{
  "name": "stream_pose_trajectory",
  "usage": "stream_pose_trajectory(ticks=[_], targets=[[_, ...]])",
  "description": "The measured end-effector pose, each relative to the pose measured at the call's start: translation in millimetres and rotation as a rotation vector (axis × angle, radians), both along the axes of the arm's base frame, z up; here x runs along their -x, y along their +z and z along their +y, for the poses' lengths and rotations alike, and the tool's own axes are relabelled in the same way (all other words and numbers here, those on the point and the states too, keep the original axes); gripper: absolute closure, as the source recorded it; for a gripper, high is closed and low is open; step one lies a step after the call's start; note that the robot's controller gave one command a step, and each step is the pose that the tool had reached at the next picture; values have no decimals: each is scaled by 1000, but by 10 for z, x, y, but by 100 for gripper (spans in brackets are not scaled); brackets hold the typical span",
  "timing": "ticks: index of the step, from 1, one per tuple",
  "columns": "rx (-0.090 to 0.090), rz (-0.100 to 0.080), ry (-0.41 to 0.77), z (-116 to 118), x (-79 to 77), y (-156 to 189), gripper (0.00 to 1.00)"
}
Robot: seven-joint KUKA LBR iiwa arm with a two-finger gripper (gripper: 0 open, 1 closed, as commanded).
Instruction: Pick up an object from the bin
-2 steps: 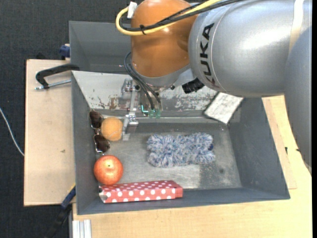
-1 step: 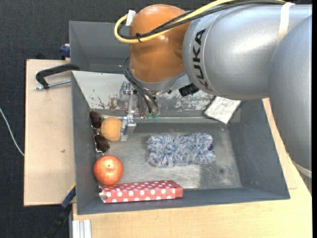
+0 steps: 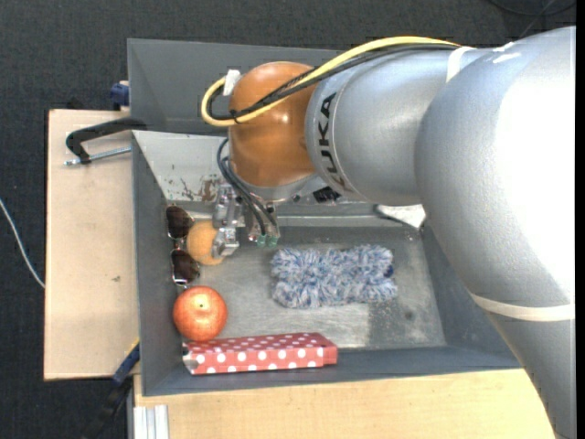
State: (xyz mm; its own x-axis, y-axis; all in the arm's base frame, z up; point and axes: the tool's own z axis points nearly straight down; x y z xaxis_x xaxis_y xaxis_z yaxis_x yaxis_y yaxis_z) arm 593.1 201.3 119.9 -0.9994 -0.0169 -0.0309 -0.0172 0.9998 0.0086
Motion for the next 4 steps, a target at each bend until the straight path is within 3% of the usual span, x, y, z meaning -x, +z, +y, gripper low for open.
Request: stream_pose_trajectory(ticks=[1,2,4], targets=[[0,0,0,-1,0,-1,100],[7,25,19,14,-18,340,100],[6,24,6,67,19,1534,100]])
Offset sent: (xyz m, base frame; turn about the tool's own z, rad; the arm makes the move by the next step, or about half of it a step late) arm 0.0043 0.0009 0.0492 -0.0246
